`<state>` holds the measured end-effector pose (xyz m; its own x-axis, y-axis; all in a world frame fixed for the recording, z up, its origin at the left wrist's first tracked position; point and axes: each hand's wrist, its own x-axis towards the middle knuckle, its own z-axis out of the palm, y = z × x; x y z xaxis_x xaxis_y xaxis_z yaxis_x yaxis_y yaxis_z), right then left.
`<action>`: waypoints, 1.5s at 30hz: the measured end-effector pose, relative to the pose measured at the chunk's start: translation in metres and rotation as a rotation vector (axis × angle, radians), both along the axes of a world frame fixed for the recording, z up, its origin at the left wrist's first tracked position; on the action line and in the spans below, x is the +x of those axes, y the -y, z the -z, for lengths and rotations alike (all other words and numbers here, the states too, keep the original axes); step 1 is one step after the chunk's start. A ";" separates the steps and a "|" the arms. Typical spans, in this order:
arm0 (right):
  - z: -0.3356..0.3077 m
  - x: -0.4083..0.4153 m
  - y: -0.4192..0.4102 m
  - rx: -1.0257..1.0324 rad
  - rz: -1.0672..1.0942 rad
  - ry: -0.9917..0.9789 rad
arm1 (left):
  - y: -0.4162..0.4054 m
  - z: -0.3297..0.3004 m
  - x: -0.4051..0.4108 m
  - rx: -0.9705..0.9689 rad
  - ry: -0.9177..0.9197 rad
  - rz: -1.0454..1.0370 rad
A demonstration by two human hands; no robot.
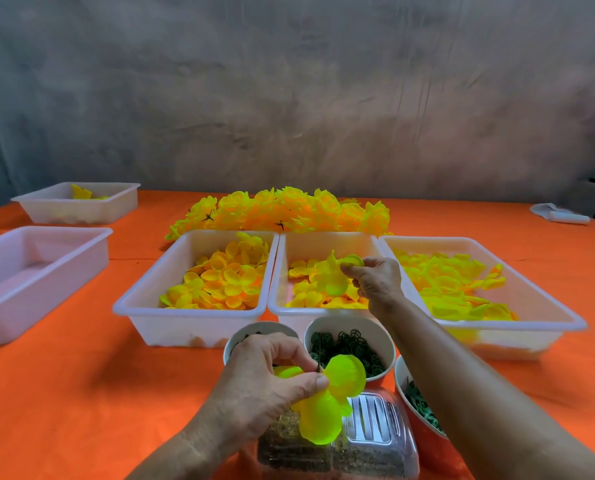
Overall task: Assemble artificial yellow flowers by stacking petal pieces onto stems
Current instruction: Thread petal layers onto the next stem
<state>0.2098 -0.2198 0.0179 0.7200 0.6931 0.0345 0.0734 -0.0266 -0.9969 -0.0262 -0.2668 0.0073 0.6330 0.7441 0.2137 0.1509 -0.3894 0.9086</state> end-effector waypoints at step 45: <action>-0.043 -0.088 0.135 0.542 -0.583 0.255 | 0.005 -0.063 0.003 -0.694 0.266 -0.042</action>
